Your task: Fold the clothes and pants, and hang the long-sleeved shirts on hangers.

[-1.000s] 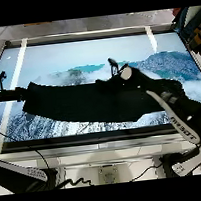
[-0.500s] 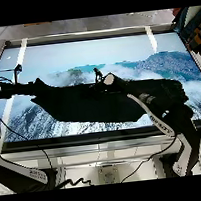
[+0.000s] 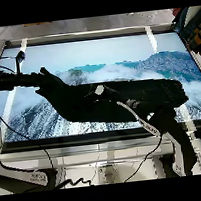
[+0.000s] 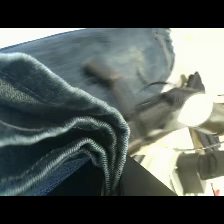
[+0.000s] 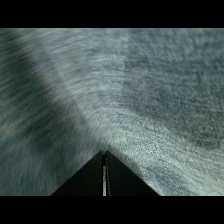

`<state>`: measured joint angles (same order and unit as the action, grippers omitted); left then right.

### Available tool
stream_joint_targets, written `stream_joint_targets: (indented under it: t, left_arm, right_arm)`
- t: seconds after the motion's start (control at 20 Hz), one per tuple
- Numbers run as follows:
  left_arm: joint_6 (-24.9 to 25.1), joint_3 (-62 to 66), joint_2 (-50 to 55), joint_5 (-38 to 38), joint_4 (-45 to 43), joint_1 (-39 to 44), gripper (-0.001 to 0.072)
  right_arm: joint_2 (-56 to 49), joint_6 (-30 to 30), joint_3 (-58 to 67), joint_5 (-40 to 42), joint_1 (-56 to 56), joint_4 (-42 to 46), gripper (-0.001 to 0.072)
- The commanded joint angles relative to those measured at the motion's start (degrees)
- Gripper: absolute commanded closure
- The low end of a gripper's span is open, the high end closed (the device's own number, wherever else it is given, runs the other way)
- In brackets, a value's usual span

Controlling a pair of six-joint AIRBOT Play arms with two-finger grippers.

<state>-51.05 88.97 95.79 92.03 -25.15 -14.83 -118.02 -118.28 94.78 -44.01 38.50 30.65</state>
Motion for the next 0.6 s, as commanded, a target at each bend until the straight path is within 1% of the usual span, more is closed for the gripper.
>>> stream_joint_targets:
  t: [0.0,0.1,0.2,0.25,0.3,0.35,0.4,0.45,0.5,0.55]
  left_arm:
    - [-2.86,0.07,-2.49,-0.07,0.35,4.28,0.0692]
    - [-4.50,0.07,-2.60,-0.04,0.35,7.15,0.0692]
    - [-5.20,0.07,-2.60,-0.07,0.35,10.03,0.0692]
    - [-5.35,0.07,-2.60,-0.09,0.35,11.45,0.0692]
    - [-5.68,0.07,-2.60,-0.33,0.35,12.63,0.0692]
    - [-6.01,0.07,-2.60,-0.70,0.35,13.70,0.0692]
    - [-6.01,0.07,-2.60,-0.96,0.35,14.45,0.0692]
    - [-6.01,0.07,-2.60,-1.03,0.35,14.99,0.0692]
    - [-6.08,0.07,-2.60,-1.11,0.35,15.15,0.0692]
    - [-6.86,0.07,-2.58,-1.16,0.35,15.17,0.0692]
  right_arm:
    - [-0.79,-3.21,0.09,2.25,0.59,-2.64,0.0692]
    - [-0.79,-3.19,0.09,2.73,0.57,-3.43,0.0691]
    - [-0.79,-3.58,0.09,3.21,0.39,-2.10,0.0691]
    - [-0.81,-5.95,0.07,3.15,0.26,-0.20,0.0690]
    - [-0.79,-9.81,0.09,3.06,0.07,2.60,0.0676]
    - [-0.79,-12.90,0.07,2.49,-0.17,4.76,0.0634]
    - [-0.79,-13.53,0.09,1.46,-0.50,5.49,0.0601]
    - [-0.72,-13.53,0.07,-0.72,-1.29,6.14,0.0525]
    - [-0.61,-13.60,0.07,-3.87,-2.43,7.96,0.0399]
    - [-0.20,-15.19,0.00,-7.65,-3.89,12.22,0.0359]
